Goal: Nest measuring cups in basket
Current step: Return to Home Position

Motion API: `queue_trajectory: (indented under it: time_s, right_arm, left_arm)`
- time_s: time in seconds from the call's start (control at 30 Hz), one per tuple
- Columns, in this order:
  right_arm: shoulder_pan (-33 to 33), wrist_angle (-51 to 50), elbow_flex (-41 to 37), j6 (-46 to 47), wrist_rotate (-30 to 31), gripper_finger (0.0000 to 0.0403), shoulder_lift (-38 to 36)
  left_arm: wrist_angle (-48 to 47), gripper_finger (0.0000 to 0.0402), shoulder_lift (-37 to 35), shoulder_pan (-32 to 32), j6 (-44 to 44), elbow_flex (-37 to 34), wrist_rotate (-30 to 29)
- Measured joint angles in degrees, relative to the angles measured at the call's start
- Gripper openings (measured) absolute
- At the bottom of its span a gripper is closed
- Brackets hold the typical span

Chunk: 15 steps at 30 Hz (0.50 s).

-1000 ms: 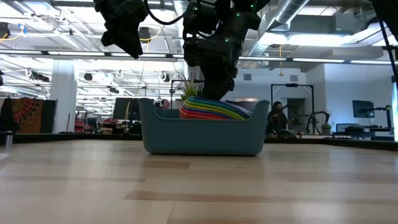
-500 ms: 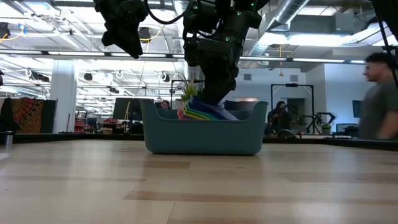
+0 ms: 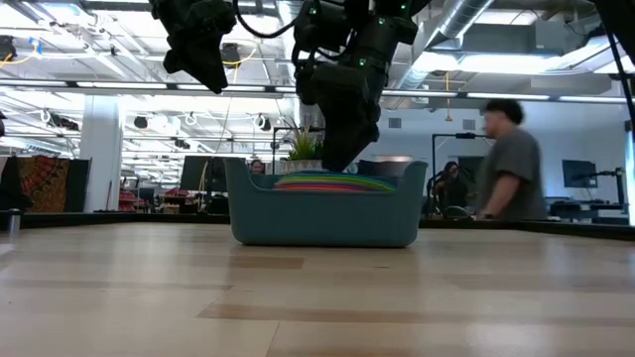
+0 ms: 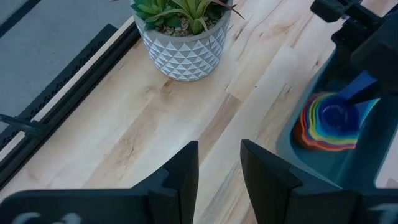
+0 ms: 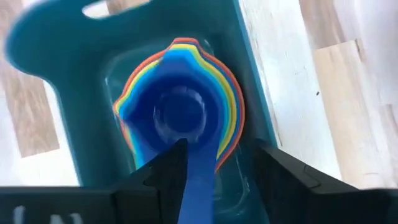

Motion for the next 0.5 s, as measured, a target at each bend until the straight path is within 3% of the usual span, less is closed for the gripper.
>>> queue_trajectory:
  time_s: [0.27, 0.5]
  right_arm:
    - [0.0, -2.9, 3.3, -0.1, 0.0, 0.0224, -0.4]
    - [0.1, -0.6, 6.2, 0.6, -0.4, 0.0213, -5.4]
  left_arm:
    - [0.0, 0.0107, 0.0, 0.0, 0.5, 0.0, 0.0]
    - [2.7, 0.0107, -2.6, 0.0, 2.0, -0.1, 0.0]
